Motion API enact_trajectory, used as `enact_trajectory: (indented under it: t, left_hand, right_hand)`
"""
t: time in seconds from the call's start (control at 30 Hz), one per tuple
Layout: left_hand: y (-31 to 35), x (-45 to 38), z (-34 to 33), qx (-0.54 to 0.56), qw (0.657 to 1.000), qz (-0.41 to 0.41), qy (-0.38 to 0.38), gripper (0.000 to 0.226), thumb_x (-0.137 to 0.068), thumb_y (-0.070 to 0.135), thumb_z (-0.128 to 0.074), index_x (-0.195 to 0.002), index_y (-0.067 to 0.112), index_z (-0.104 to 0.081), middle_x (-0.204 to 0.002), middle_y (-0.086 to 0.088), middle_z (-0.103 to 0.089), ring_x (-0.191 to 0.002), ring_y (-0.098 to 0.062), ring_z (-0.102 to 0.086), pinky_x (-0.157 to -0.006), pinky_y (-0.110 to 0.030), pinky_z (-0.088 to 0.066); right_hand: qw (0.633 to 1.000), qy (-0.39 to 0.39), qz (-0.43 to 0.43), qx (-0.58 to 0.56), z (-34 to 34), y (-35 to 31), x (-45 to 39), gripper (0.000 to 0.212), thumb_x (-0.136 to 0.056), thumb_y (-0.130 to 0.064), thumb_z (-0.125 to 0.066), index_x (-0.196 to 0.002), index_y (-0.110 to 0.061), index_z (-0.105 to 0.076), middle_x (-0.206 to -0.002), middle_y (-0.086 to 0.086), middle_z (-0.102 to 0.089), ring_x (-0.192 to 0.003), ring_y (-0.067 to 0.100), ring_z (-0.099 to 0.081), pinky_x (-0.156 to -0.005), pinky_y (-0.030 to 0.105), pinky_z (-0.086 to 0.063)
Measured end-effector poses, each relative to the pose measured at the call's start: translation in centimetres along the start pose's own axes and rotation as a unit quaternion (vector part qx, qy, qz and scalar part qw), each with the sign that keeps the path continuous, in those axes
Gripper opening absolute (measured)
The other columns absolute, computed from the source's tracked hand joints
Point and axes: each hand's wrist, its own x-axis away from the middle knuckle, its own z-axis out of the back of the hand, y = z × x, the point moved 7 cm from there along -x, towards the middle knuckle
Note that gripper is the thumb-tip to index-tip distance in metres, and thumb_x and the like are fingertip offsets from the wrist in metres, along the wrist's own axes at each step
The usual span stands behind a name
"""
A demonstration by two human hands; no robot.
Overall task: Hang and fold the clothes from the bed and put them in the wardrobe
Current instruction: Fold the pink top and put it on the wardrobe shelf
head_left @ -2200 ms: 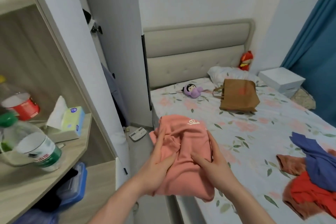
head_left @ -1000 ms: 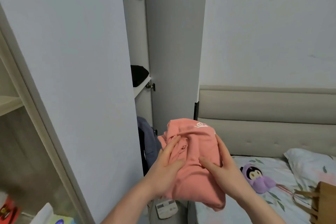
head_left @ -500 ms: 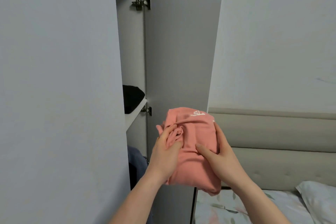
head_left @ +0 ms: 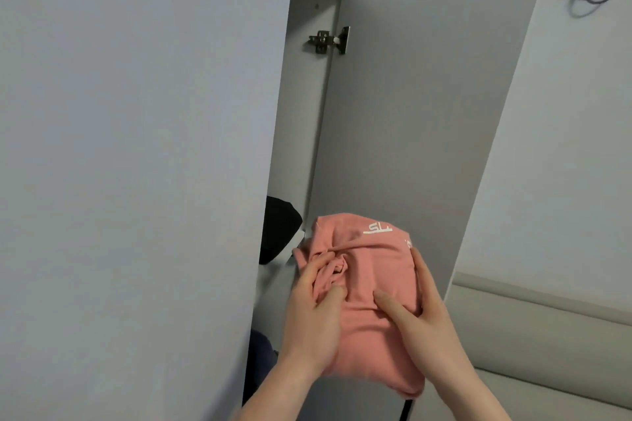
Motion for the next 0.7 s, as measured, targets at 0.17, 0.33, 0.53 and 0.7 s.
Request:
enact_trajectory:
  t: [0.17,0.33,0.53,0.7]
  left_hand:
    - [-0.6,-3.7,1.0,0.014,0.999,-0.017,0.042,0.046,-0.09,0.01,-0.058,-0.123,0.041,-0.066,-0.128,0.056,-0.036,-0.125,0.034,-0.025,-0.107,-0.012,-0.027]
    - [-0.7,-7.6,2.3,-0.018,0.995,-0.028,0.098,0.053,-0.077,0.028,-0.055,-0.126,0.047,-0.063,-0.147,0.037,-0.041,-0.126,0.024,-0.04,-0.106,-0.016,-0.034]
    - [-0.8,-12.6,3.2,-0.054,0.984,-0.041,0.167,0.057,-0.076,0.025,-0.057,-0.124,0.054,-0.061,-0.139,0.028,-0.053,-0.128,0.008,-0.05,-0.112,-0.03,-0.039]
    - [0.0,-15.4,4.2,-0.095,0.967,-0.054,0.231,0.058,-0.075,0.026,-0.057,-0.127,0.052,-0.06,-0.137,0.025,-0.055,-0.127,0.007,-0.051,-0.114,-0.031,-0.039]
  right_hand:
    - [0.999,-0.037,0.027,-0.027,-2.4,0.6,-5.4,0.084,-0.084,-0.024,-0.08,-0.15,-0.049,-0.036,-0.141,-0.03,-0.053,-0.122,-0.015,-0.054,-0.096,0.015,-0.042]
    - [0.993,-0.09,0.042,-0.066,-5.2,1.8,-11.4,0.08,-0.084,-0.02,-0.079,-0.149,-0.046,-0.04,-0.141,-0.027,-0.056,-0.124,-0.008,-0.056,-0.105,0.027,-0.045]
    - [0.985,-0.098,0.062,-0.126,-8.1,2.5,-18.0,0.078,-0.081,-0.01,-0.082,-0.143,-0.044,-0.049,-0.135,-0.018,-0.064,-0.119,-0.001,-0.063,-0.103,0.037,-0.052]
    - [0.975,-0.122,0.082,-0.169,-10.9,2.6,-22.4,0.077,-0.081,-0.006,-0.082,-0.139,-0.046,-0.05,-0.136,-0.018,-0.063,-0.12,-0.002,-0.062,-0.104,0.036,-0.052]
